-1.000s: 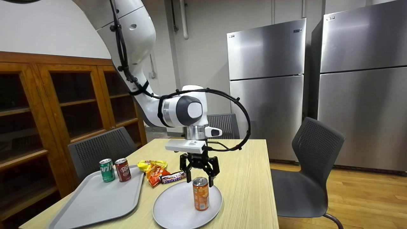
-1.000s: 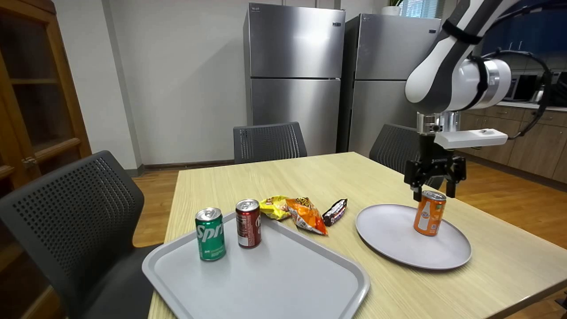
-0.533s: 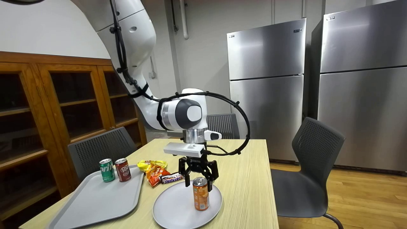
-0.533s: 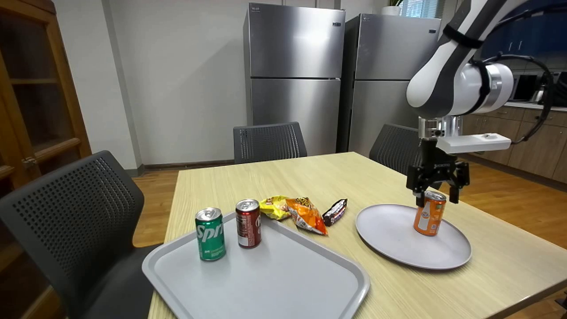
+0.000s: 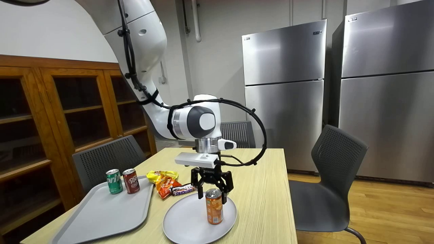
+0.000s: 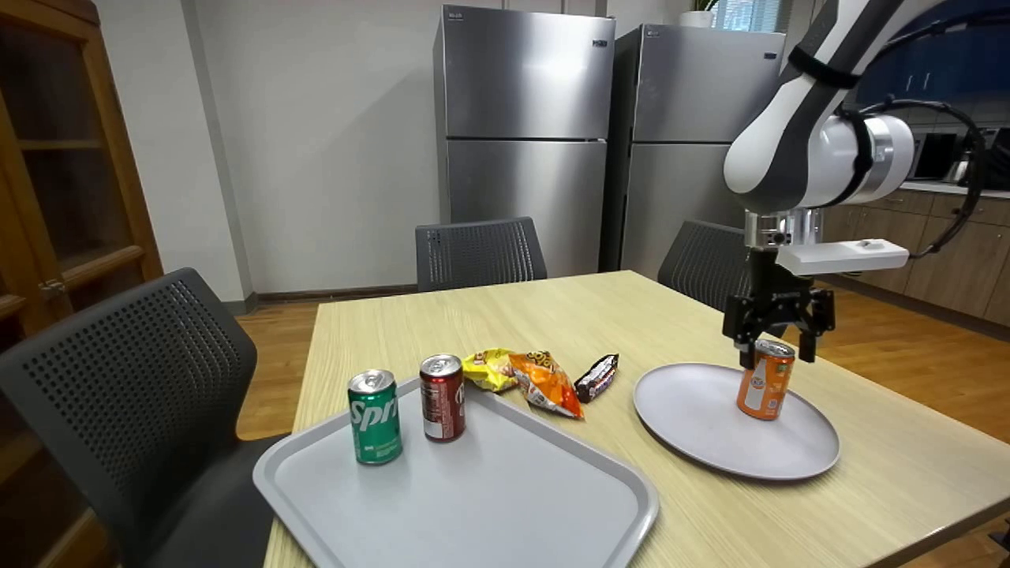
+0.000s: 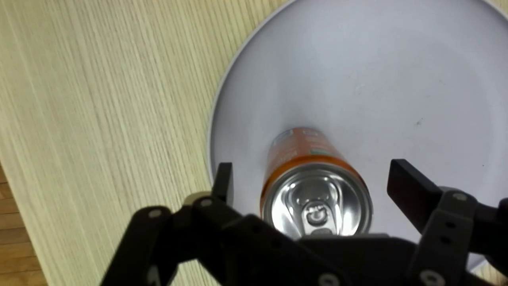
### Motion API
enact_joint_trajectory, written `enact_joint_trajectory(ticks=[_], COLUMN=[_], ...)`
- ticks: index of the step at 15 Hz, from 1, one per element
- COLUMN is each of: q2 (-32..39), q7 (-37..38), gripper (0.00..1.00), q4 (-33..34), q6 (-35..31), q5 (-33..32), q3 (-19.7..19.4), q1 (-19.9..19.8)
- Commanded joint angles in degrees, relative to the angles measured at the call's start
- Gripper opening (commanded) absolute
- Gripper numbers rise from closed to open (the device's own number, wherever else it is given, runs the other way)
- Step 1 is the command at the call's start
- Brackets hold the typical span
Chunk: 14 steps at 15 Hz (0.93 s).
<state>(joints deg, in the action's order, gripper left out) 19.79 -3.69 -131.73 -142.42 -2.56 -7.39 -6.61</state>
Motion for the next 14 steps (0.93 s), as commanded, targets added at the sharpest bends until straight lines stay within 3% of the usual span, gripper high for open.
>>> enact_joint_trajectory(ticks=[1,7,8,9,12,14], q2=[0.09,0.37,0.38,0.38,0.2,-0.28], q7=[1.11,1.19,1.1,1.12,1.28,1.61], gripper=[1.0,1.0,0.75,0.74,0.49,0.38], q4=[0.41,0.92,0.94,0.95,0.72,0.35], q6=[-0.63,-0.79,-0.88,-0.91,-1.13,-1.36], q5=[-0.08,0.17,0.18,0.17,-0.05,-0.34], q3=[0.23,0.26,0.29,0.29,0.22,0.16], q1=[-0.04,-0.12,-0.13,-0.11,0.02,0.27])
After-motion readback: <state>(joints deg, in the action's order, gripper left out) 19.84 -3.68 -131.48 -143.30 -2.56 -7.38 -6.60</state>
